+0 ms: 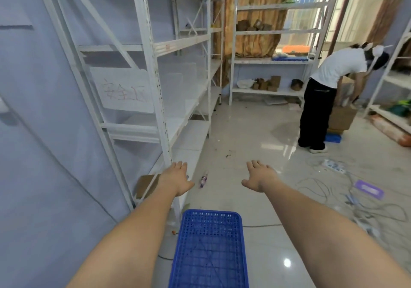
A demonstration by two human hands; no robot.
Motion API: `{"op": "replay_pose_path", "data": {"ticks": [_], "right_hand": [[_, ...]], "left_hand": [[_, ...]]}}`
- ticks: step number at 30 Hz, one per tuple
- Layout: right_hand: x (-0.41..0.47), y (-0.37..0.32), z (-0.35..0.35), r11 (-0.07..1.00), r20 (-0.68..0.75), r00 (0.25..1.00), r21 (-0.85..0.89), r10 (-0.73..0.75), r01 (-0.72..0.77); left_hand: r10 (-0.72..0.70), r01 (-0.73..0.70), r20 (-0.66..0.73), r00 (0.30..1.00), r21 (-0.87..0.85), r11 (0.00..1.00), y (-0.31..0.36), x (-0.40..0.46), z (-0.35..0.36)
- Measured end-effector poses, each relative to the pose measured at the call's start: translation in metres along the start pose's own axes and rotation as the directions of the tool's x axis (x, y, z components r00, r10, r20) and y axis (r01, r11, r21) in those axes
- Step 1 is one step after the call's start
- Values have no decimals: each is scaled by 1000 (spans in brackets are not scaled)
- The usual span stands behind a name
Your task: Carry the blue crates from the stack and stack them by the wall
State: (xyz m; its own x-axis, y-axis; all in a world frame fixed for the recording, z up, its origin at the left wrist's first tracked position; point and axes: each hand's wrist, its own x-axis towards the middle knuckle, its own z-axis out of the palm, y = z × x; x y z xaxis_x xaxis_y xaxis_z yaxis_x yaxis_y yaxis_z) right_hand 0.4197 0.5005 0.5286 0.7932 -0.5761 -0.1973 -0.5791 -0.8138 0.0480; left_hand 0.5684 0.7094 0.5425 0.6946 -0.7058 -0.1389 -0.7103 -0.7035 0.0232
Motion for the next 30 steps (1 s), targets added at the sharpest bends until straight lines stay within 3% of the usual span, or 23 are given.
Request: {"op": "replay_pose_path", "data": {"ticks": [7,13,19,25,30], "right_hand": [[59,-9,2,996,6,996,1,89,-89],[95,-22,55,989,84,988,69,127,-133],[101,-27,191,965,332,931,156,151,-213],[89,-31,356,918,607,789,254,95,-306],[81,-20,494,835,713,696,332,83,-440]], "left_hand": [[45,-44,14,999,-19,999,-29,78,12],[75,-66,149,986,-68,995,-48,120,81],[90,-34,379,921,-152,988,-39,126,216],[4,77,627,779,-101,992,-24,100,374],[-18,140,728,685,-108,984,-4,89,501]]}}
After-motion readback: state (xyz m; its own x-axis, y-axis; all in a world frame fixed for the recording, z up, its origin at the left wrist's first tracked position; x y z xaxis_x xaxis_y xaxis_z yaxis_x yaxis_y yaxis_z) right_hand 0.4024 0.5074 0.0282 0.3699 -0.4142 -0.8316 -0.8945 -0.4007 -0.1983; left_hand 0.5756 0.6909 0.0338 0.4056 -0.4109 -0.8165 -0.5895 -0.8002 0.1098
